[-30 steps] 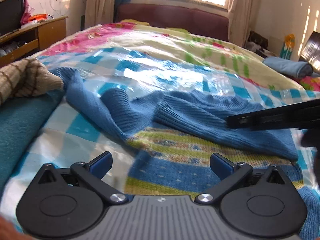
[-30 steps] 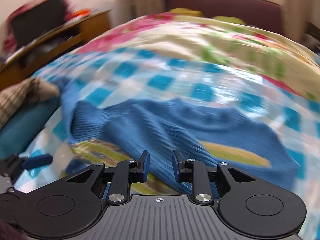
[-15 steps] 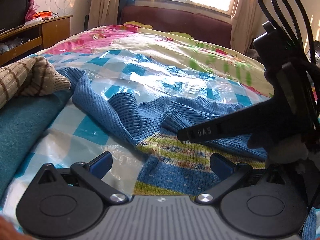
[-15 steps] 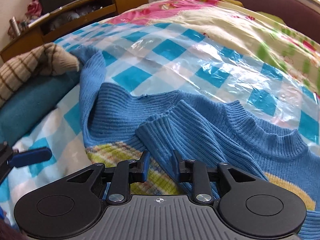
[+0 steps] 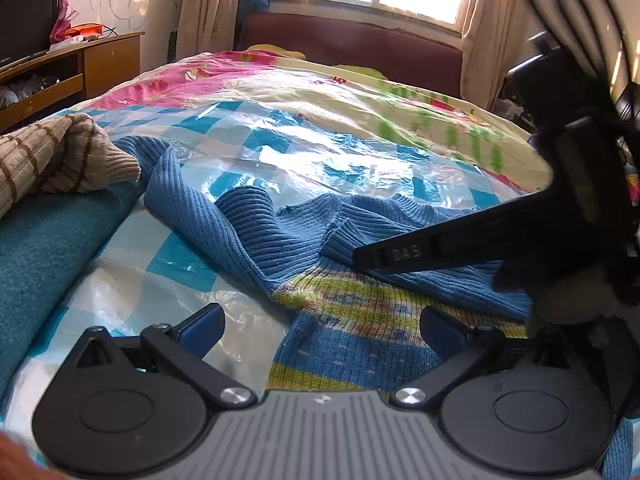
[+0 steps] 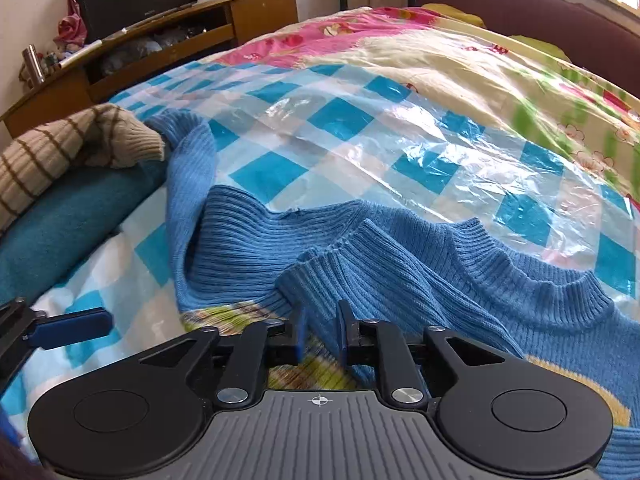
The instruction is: Fold small clothes
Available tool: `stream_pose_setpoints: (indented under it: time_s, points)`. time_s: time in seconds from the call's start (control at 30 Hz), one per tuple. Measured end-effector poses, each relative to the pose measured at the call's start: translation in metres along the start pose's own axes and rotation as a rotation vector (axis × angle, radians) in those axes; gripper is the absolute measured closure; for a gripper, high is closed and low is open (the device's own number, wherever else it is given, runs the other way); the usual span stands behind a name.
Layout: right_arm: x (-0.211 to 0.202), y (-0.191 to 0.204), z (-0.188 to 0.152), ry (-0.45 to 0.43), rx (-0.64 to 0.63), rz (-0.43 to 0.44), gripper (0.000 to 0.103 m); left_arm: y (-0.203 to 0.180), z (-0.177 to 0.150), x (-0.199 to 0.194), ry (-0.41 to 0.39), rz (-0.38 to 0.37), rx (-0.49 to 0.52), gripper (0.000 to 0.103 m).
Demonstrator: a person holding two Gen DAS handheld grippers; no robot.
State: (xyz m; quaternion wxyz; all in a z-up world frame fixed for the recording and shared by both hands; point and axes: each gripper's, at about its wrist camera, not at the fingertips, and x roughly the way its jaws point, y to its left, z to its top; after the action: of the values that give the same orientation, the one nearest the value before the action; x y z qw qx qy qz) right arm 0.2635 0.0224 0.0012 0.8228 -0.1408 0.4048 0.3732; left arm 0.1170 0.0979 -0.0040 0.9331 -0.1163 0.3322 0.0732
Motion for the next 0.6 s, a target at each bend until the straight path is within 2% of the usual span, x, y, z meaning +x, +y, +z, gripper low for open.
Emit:
stream_pose_setpoints:
  time_s: [0.13, 0.3, 0.5, 0.6]
  points:
    - [0.012, -0.009, 0.0, 0.014, 0.037, 0.002, 0.082, 0.0, 0.0, 0.001, 0.003, 0.0, 0.0, 0.0]
    - [0.002, -0.012, -0.002, 0.01, 0.078, 0.047, 0.094, 0.001, 0.0, 0.001, 0.0, 0.0, -0.004, 0.0]
    - [-0.023, -0.002, -0.009, -0.013, 0.077, 0.105, 0.096, 0.002, 0.001, -0.001, -0.01, -0.001, -0.012, 0.0]
    - [-0.024, 0.003, -0.013, 0.013, 0.042, 0.121, 0.095, 0.004, 0.002, -0.003, -0.018, -0.003, -0.019, 0.0]
